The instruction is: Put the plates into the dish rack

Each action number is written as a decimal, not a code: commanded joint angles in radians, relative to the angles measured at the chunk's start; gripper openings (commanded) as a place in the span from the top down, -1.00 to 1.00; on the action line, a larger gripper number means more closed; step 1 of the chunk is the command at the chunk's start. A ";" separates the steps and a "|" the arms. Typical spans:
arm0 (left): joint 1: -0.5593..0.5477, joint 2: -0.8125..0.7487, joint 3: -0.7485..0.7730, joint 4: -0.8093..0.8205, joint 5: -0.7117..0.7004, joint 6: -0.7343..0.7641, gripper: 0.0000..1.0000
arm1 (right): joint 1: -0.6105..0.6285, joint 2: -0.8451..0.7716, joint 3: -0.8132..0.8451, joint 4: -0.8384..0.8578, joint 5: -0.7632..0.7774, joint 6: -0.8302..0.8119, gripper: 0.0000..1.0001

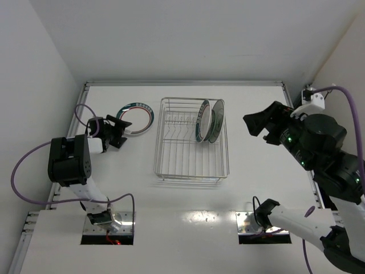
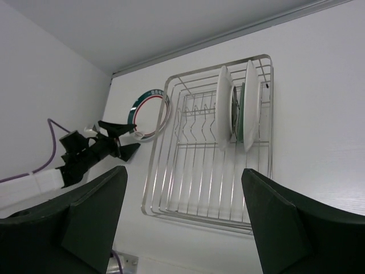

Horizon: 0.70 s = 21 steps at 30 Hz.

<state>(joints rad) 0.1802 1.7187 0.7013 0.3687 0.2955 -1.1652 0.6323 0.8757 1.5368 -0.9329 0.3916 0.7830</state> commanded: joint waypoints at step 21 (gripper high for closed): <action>0.031 -0.232 0.083 -0.168 0.044 0.116 1.00 | 0.006 -0.110 -0.099 0.023 -0.117 0.062 -0.60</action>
<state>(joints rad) 0.1871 1.6379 0.7940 0.1841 0.3099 -1.0573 0.6327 0.7654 1.4849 -0.9760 0.3531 0.8383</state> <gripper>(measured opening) 0.034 0.798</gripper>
